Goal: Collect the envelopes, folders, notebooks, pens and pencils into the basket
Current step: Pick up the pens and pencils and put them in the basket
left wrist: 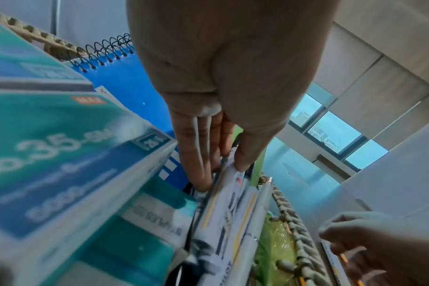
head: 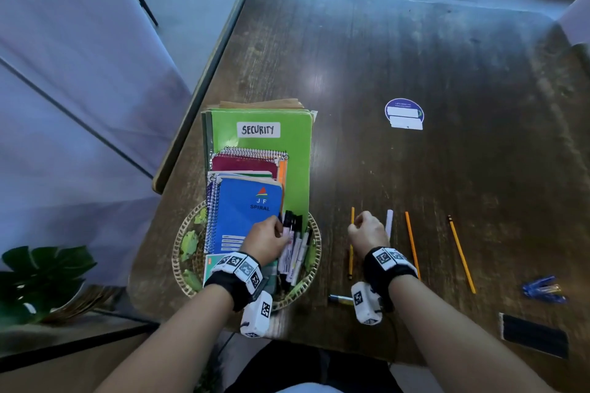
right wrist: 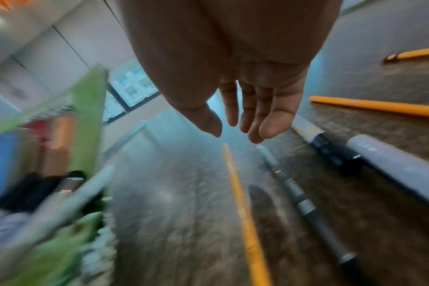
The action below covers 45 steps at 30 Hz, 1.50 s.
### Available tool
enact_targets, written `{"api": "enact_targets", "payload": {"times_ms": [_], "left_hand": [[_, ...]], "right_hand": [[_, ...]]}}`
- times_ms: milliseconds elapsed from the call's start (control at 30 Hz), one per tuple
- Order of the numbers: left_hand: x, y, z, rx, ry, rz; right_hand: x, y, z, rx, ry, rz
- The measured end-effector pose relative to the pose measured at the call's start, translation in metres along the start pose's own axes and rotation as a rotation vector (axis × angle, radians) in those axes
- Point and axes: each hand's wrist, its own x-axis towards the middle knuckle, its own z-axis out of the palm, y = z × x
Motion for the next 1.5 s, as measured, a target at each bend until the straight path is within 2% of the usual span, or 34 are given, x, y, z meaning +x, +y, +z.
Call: {"api": "enact_targets", "payload": {"times_ms": [100,233,400,600,733,967,1067,1200,1500], "left_hand": [[0.0,-0.006,0.004,0.045,-0.008,-0.025],[0.0,-0.009,0.004,0.049,-0.019,-0.047],[0.0,-0.01,0.008,0.065,-0.026,-0.037],[0.0,-0.009,0.007,0.096,-0.019,-0.037],[-0.003,-0.007,0.007,0.134,-0.007,-0.02],[-0.011,0.004,0.002,0.094,0.024,0.02],[-0.012,0.014,0.0,0.049,0.08,0.079],[-0.01,0.027,-0.002,-0.071,0.069,0.161],[-0.008,0.033,-0.003,-0.253,0.054,0.128]], "right_hand": [[0.024,0.024,-0.011,-0.062,0.044,0.132],[0.046,0.049,-0.018,-0.108,0.033,0.259],[0.054,0.056,-0.014,-0.144,-0.005,0.292],[0.048,0.049,-0.015,-0.05,-0.01,0.277],[0.036,0.037,-0.022,0.048,0.003,0.205],[-0.005,0.0,-0.024,0.201,-0.054,-0.029],[-0.023,-0.02,-0.015,0.226,-0.086,-0.097],[-0.041,-0.041,0.0,0.221,-0.106,-0.199],[-0.068,-0.059,0.029,0.26,-0.165,-0.314]]}}
